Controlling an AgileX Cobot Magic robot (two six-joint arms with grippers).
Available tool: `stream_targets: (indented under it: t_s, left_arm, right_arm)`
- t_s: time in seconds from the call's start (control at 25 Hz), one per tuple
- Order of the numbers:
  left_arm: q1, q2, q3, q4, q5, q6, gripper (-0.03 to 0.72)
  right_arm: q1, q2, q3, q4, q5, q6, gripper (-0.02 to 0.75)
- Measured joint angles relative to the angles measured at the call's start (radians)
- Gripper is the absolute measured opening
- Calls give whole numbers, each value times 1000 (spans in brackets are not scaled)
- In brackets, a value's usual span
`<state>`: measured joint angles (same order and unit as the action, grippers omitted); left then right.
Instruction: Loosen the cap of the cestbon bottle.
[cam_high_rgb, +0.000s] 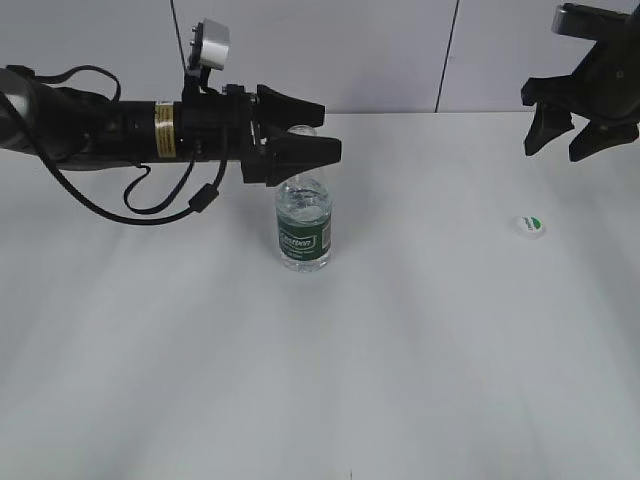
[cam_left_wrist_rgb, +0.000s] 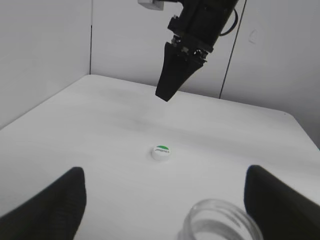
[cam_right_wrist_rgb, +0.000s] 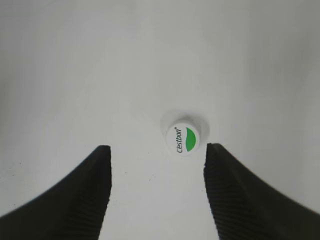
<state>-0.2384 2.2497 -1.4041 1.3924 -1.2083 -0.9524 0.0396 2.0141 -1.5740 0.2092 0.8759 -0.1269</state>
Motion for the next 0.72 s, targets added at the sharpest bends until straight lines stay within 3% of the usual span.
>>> stream_targets:
  t_s: [0.44,0.72]
  left_arm:
    - [13,-112,0,-23,24,-155,573]
    - [62,-239,0,102,431,-397,529]
  right_arm:
    - [0,-59,-51,-40,88,0,447]
    - [0,-70,-131,-50,223,1,447]
